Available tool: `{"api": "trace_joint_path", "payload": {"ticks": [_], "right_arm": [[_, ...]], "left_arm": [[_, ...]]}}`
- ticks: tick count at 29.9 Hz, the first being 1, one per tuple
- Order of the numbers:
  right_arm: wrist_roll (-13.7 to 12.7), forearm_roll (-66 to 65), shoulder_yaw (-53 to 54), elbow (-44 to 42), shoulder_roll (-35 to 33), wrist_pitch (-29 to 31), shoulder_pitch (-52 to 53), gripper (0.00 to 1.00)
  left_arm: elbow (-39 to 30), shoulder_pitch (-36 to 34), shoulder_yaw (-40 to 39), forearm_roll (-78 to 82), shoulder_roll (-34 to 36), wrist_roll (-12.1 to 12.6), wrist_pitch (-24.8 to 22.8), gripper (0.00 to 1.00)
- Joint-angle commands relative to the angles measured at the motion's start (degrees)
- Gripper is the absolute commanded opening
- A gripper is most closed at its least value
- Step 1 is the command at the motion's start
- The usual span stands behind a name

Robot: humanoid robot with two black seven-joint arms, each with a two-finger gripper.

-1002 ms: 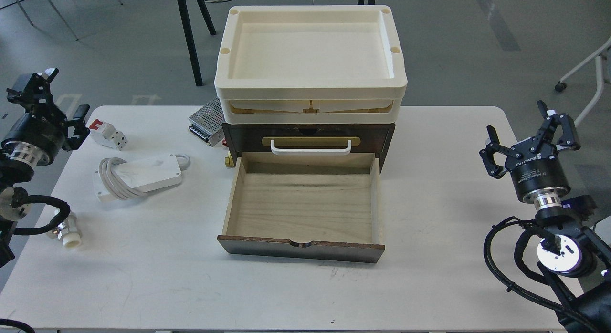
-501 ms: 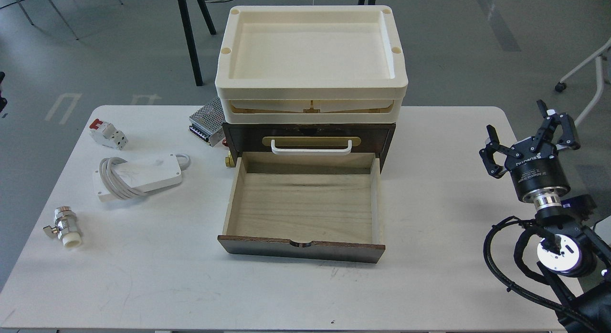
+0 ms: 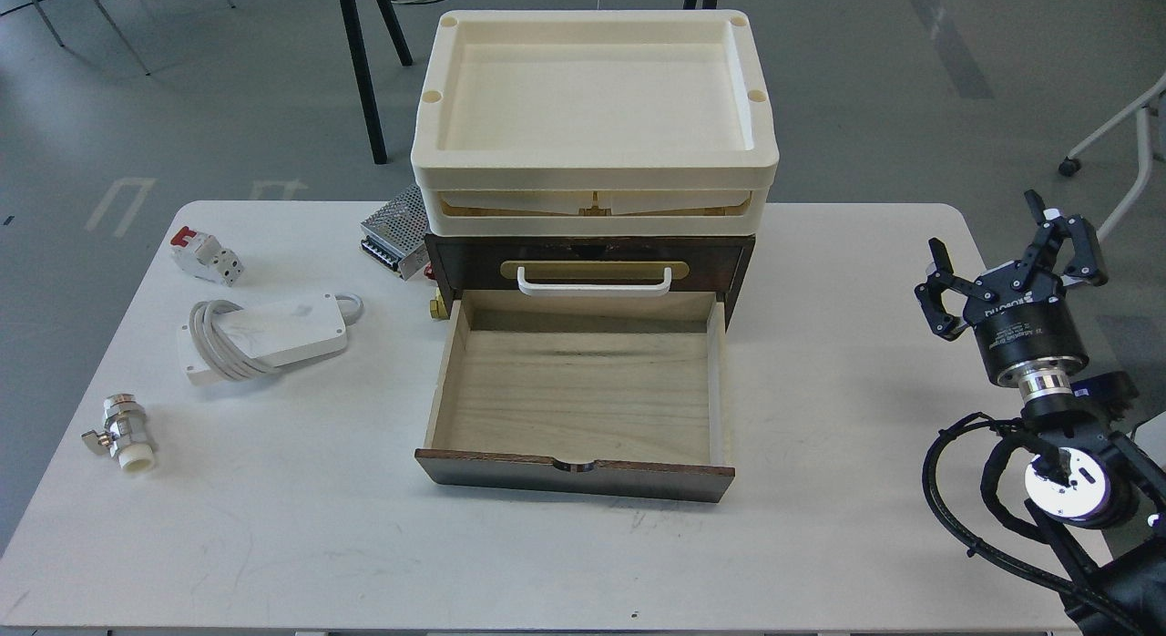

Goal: Put charging cable into cabinet
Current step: 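Move the left gripper toward the white charger brick on the table, then grasp the white charger brick with the left gripper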

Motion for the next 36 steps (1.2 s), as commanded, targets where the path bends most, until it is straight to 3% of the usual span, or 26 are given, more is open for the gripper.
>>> {"api": "trace_joint_path", "payload": {"ticks": [1, 5, 10, 15, 18, 23, 31, 36], "right_arm": [[0.0, 0.0, 0.0, 0.0, 0.0, 0.0, 0.0, 1.00], [0.0, 0.0, 0.0, 0.0, 0.0, 0.0, 0.0, 0.99], [0.0, 0.0, 0.0, 0.0, 0.0, 0.0, 0.0, 0.99], [0.0, 0.0, 0.0, 0.0, 0.0, 0.0, 0.0, 1.00], [0.0, 0.0, 0.0, 0.0, 0.0, 0.0, 0.0, 1.00], [0.0, 0.0, 0.0, 0.0, 0.0, 0.0, 0.0, 0.99], [-0.1, 0.0, 0.0, 0.0, 0.0, 0.1, 0.0, 1.00], [0.0, 0.0, 0.0, 0.0, 0.0, 0.1, 0.0, 0.99]], "left_arm": [[-0.5, -4.8, 0.1, 14.4, 0.1, 0.0, 0.0, 1.00], [-2.7, -8.3, 0.0, 29.8, -0.2, 0.0, 0.0, 1.00], [-13.6, -7.8, 0.2, 44.6, -0.1, 0.0, 0.0, 1.00], [-22.8, -7.5, 7.5, 54.8, 1.1, 0.0, 4.6, 1.00], [-23.6, -6.1, 15.2, 55.0, 1.0, 0.0, 8.1, 0.99], [-24.1, -1.8, 25.3, 54.8, 0.5, 0.0, 17.9, 0.99], [-23.4, 10.8, 25.8, 54.2, -2.4, 0.0, 25.5, 0.99], [-23.5, 12.1, 25.6, 53.4, -2.6, 0.0, 26.6, 0.99]]}}
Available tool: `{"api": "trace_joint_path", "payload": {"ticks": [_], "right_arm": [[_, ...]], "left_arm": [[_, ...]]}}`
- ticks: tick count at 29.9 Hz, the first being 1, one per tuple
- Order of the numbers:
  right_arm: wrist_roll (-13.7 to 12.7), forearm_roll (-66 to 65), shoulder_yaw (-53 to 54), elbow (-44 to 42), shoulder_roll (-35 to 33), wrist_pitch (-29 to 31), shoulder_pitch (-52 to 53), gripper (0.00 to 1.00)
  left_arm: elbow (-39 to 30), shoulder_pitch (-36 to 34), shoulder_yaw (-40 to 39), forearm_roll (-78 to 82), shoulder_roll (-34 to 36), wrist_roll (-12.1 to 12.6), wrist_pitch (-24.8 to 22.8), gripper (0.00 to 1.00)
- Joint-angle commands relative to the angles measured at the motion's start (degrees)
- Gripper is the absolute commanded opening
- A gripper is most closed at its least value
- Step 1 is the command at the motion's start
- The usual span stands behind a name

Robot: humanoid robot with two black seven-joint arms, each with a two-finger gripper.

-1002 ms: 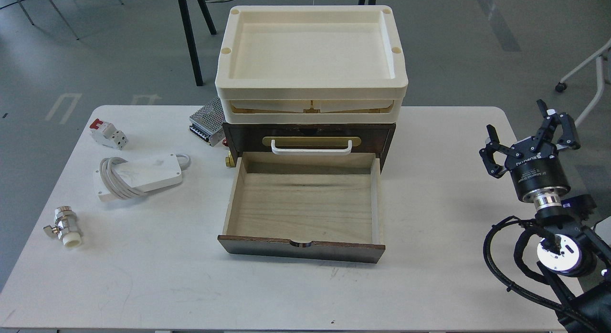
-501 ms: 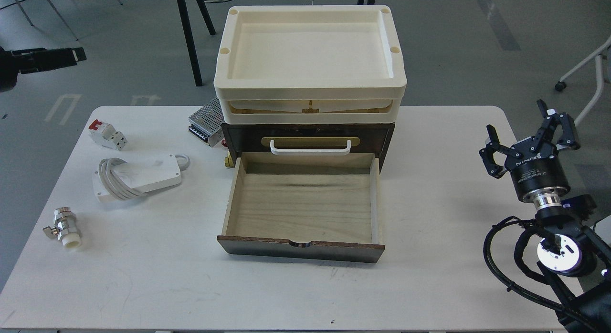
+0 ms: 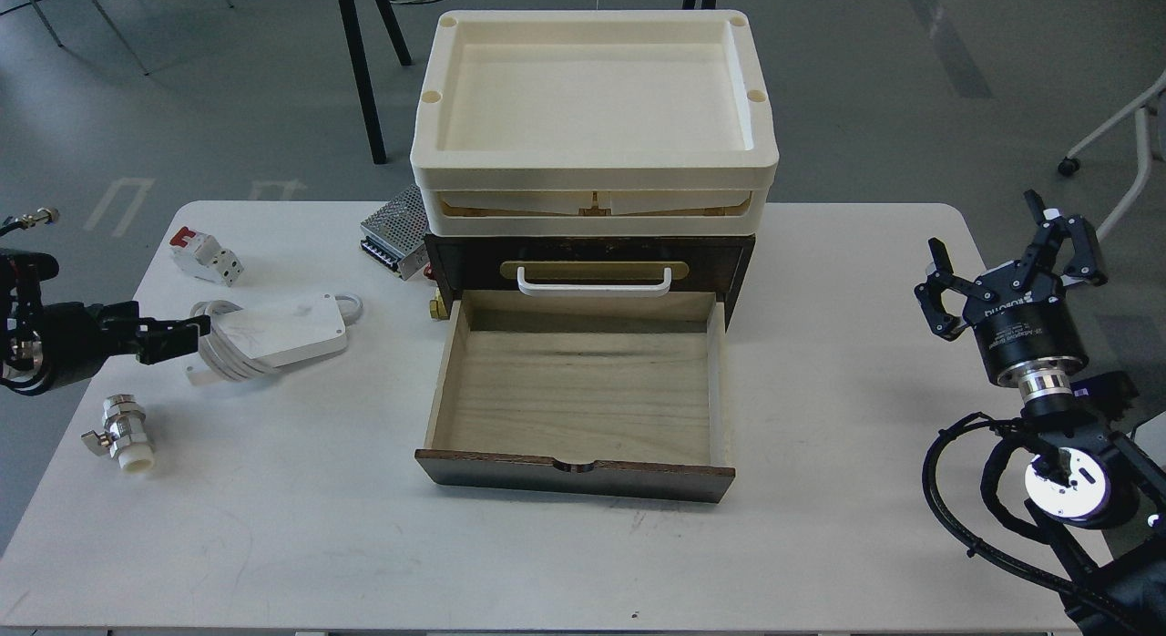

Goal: Put charging cable into cabinet
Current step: 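Grasp the white charger brick with the left gripper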

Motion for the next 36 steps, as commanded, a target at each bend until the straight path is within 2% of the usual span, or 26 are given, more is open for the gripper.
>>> {"api": "trace_joint_path", "payload": {"ticks": [1, 9, 16, 21, 25, 27, 29, 36], "right_arm": [[-0.1, 0.0, 0.0, 0.0, 0.0, 0.0, 0.0, 1.00], [-0.1, 0.0, 0.0, 0.0, 0.0, 0.0, 0.0, 1.00], [-0.1, 0.0, 0.0, 0.0, 0.0, 0.0, 0.0, 0.99], [0.0, 0.0, 0.0, 0.0, 0.0, 0.0, 0.0, 0.99], [0.0, 0.0, 0.0, 0.0, 0.0, 0.0, 0.0, 0.99], [0.0, 0.0, 0.0, 0.0, 0.0, 0.0, -0.1, 0.99], [0.0, 0.0, 0.0, 0.0, 0.0, 0.0, 0.0, 0.99], [0.0, 0.0, 0.0, 0.0, 0.0, 0.0, 0.0, 0.99]], "left_arm": [[-0.1, 0.6, -0.1, -1.2, -0.1, 0.0, 0.4, 0.99], [0.6, 1.3, 0.0, -3.8, -2.6, 0.0, 0.5, 0.99], [6.9, 2.0, 0.0, -5.7, -7.4, 0.0, 0.5, 0.99], [8.0, 3.1, 0.0, -8.3, -7.9, 0.0, 0.7, 0.99], [8.5, 4.8, 0.1, -10.0, -8.4, 0.0, 4.2, 0.92], [9.0, 5.7, 0.4, -9.9, -9.6, 0.0, 6.6, 0.82], [10.0, 6.0, 0.5, -9.9, -10.5, 0.0, 7.8, 0.78], [14.7, 6.2, 0.5, -10.0, -14.4, 0.0, 8.0, 0.75]]}}
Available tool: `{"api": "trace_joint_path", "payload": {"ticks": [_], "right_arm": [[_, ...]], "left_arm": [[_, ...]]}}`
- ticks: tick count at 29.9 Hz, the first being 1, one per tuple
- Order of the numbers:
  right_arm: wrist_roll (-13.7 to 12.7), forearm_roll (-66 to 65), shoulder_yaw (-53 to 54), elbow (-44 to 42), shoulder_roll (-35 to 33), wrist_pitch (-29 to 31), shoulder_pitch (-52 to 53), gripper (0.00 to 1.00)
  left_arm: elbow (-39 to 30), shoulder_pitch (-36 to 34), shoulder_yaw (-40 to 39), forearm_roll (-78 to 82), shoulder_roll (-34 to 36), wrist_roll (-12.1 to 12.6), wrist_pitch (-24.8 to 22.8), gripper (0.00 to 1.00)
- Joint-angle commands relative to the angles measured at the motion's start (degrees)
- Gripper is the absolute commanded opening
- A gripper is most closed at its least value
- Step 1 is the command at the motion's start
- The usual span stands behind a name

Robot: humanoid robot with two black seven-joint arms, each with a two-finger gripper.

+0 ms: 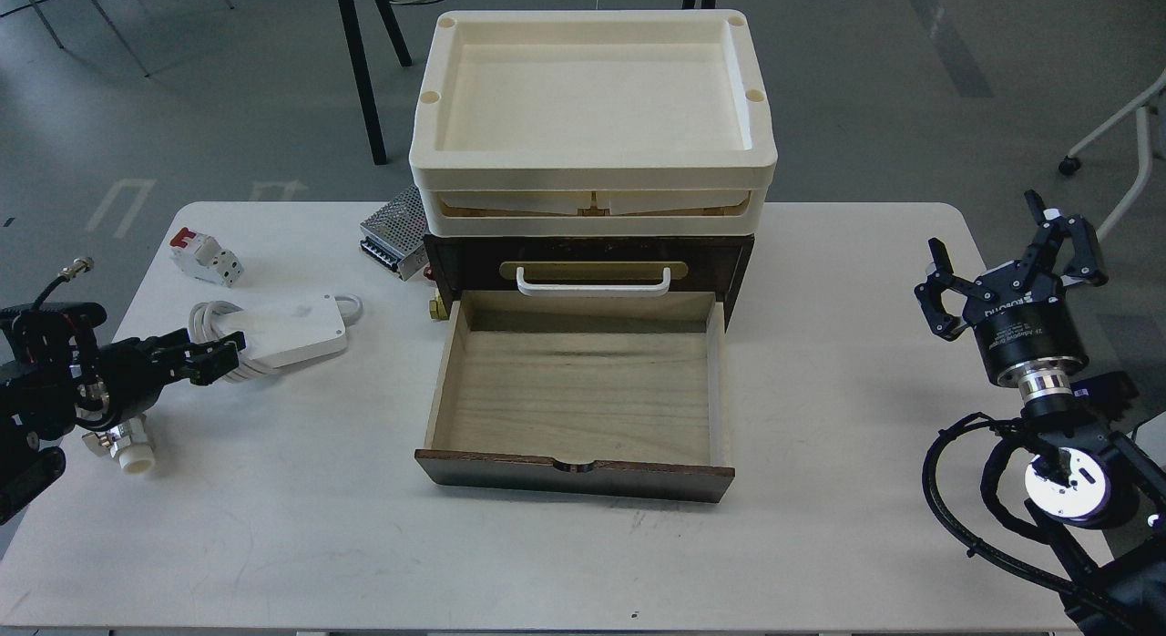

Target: Put charging cable into cabinet

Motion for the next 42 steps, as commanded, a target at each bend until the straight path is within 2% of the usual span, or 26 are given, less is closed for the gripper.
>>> {"api": "trace_joint_path", "payload": {"ticks": [1, 2, 3, 5, 6, 9, 10, 13, 24, 36, 39, 42], "right_arm": [[0.0, 0.0, 0.0, 0.0, 0.0, 0.0, 0.0, 0.99], [0.0, 0.0, 0.0, 0.0, 0.0, 0.0, 0.0, 0.99], [0.0, 0.0, 0.0, 0.0, 0.0, 0.0, 0.0, 0.99], [0.0, 0.0, 0.0, 0.0, 0.0, 0.0, 0.0, 0.99], [0.0, 0.0, 0.0, 0.0, 0.0, 0.0, 0.0, 1.00], [0.0, 0.0, 0.0, 0.0, 0.0, 0.0, 0.0, 0.99], [0.0, 0.0, 0.0, 0.0, 0.0, 0.0, 0.0, 1.00], [0.0, 0.0, 0.0, 0.0, 0.0, 0.0, -0.1, 1.00], [0.0, 0.0, 0.0, 0.0, 0.0, 0.0, 0.0, 0.99], [0.0, 0.0, 0.0, 0.0, 0.0, 0.0, -0.1, 1.00], [0.0, 0.0, 0.0, 0.0, 0.0, 0.0, -0.1, 1.00], [0.0, 0.0, -0.1, 0.0, 0.0, 0.0, 0.0, 0.99]], "left_arm": [[3.1, 0.1, 0.0, 0.1, -2.1, 0.0, 0.0, 0.72], [3.9, 0.2, 0.1, 0.2, -2.6, 0.0, 0.0, 0.69], [4.4, 0.2, 0.1, 0.1, -2.8, 0.0, 0.0, 0.61], [4.8, 0.3, 0.4, 0.8, -2.8, 0.0, 0.1, 0.36], [4.8, 0.4, 0.4, 0.7, -2.8, 0.0, 0.0, 0.29], [4.8, 0.8, 0.4, 0.4, -2.8, 0.0, 0.0, 0.18], [4.8, 0.8, 0.4, 0.6, -2.8, 0.0, 0.1, 0.11], [4.8, 0.2, 0.4, 0.3, -2.8, 0.0, 0.1, 0.05], [4.7, -0.3, -0.7, -4.7, 0.3, 0.0, 0.0, 0.04], [4.6, -1.7, -2.5, -22.7, 9.6, 0.0, -0.7, 0.04], [4.6, -4.6, -2.5, -28.0, 11.7, 0.0, -2.5, 0.04], [4.7, -7.6, -3.2, -33.8, 15.2, 0.0, -7.3, 0.04]]}}
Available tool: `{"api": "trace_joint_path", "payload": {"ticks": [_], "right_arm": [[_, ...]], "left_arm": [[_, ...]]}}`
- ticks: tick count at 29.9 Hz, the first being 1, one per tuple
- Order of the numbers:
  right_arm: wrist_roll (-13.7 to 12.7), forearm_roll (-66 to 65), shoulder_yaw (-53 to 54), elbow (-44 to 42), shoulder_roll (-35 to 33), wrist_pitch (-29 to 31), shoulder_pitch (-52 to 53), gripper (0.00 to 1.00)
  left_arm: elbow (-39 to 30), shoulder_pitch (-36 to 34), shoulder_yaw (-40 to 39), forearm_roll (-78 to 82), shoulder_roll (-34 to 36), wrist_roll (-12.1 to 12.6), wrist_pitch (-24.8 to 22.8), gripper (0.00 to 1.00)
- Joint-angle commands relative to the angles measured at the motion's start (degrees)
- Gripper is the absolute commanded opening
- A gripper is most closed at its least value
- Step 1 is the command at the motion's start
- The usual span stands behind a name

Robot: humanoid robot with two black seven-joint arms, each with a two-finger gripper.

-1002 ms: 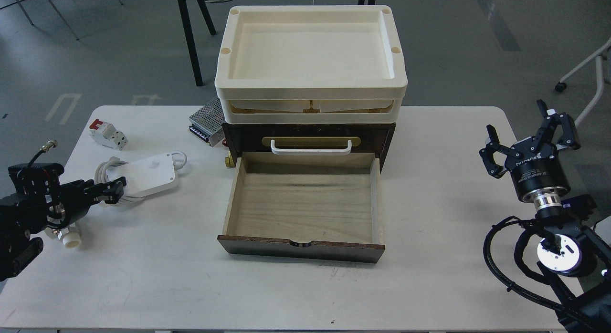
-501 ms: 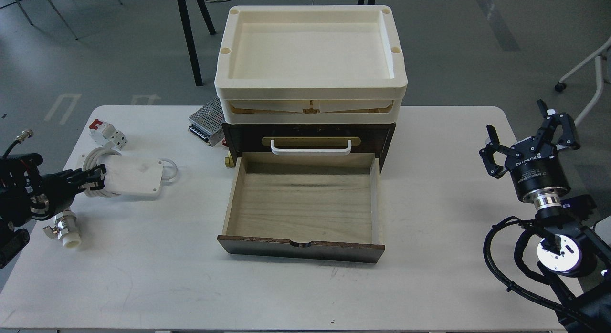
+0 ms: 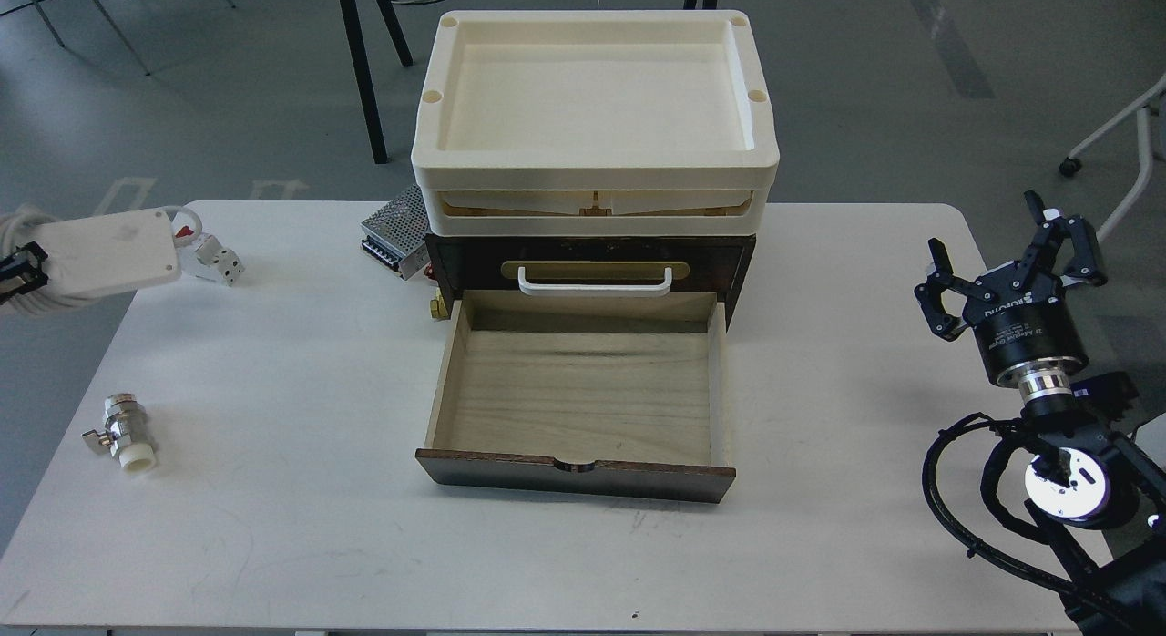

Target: Put charging cable into cabinet

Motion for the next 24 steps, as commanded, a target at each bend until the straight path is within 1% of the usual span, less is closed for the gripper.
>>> {"api": "trace_joint_path", "payload": {"ticks": [1, 3, 7, 10, 14, 18, 24], "right_arm": [[-0.1, 0.0, -0.1, 0.0, 0.0, 0.0, 0.0, 0.99], [0.0, 0.0, 0.0, 0.0, 0.0, 0.0, 0.0, 0.99], [0.0, 0.0, -0.1, 0.0, 0.0, 0.0, 0.0, 0.99], [0.0, 0.0, -0.1, 0.0, 0.0, 0.0, 0.0, 0.99], [0.0, 0.0, -0.1, 0.0, 0.0, -0.1, 0.0, 1.00], [0.0, 0.0, -0.1, 0.0, 0.0, -0.1, 0.1, 1.00], [0.0, 0.0, -0.1, 0.0, 0.0, -0.1, 0.1, 0.99]], "left_arm": [[0.1, -3.8, -1.2, -7.1, 4.2, 0.0, -5.8, 0.04], [0.1, -6.2, -2.3, -10.1, 6.4, 0.0, -9.8, 0.04], [0.1, -13.1, -3.9, -12.8, 10.4, 0.0, -16.8, 0.04], [0.1, -17.6, -5.0, -12.8, 11.7, 0.0, -21.5, 0.04], [-0.2, -24.2, -5.8, -12.7, 13.0, 0.0, -25.8, 0.04], [-0.6, -33.2, -5.8, -12.7, 13.6, 0.0, -30.9, 0.04], [-1.8, -48.5, -5.8, -12.5, 14.6, 0.0, -30.9, 0.05]]}}
